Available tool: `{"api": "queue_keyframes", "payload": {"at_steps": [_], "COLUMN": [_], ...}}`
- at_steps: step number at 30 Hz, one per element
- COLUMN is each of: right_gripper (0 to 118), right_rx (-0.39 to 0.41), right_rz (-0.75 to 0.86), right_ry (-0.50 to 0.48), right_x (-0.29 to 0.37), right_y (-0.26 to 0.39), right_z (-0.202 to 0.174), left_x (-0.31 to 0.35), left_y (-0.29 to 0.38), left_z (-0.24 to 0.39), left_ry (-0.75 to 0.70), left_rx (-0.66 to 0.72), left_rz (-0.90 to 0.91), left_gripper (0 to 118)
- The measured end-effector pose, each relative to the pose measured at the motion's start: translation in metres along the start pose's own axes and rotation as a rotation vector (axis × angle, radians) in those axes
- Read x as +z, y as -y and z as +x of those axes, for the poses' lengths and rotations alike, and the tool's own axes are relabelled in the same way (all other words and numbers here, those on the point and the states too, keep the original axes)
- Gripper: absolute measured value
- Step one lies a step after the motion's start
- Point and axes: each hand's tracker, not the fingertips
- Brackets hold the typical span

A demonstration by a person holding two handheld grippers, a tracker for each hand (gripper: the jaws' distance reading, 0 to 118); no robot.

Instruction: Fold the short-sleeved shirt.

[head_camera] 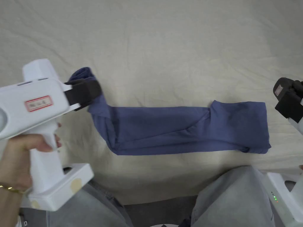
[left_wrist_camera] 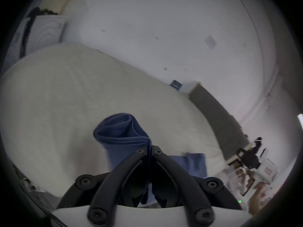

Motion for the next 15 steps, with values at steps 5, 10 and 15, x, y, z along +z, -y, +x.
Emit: {"api": "queue_keyframes", "payload": {"at_steps": [5, 10, 15], "right_gripper": [2, 2, 2], "right_rx": [-0.018, -0.034, -0.044], "right_rz": [0.018, 0.024, 0.015], "right_ry": [0.02, 0.047, 0.062], "right_x": [0.01, 0.013, 0.011], "right_y": [-0.001, 0.001, 0.004], "right_z": [0.012, 0.028, 0.036], "left_x": [-0.081, -0.151, -0.164], "left_y": [0.039, 0.094, 0.116], "left_z": [0.047, 0.063, 0.06], "left_ry": [0.094, 0.006, 0.036], "left_rx": [-0.041, -0.143, -0.058], "left_rz": [-0.177, -0.41, -0.515], "left_gripper": [5, 8, 71]}}
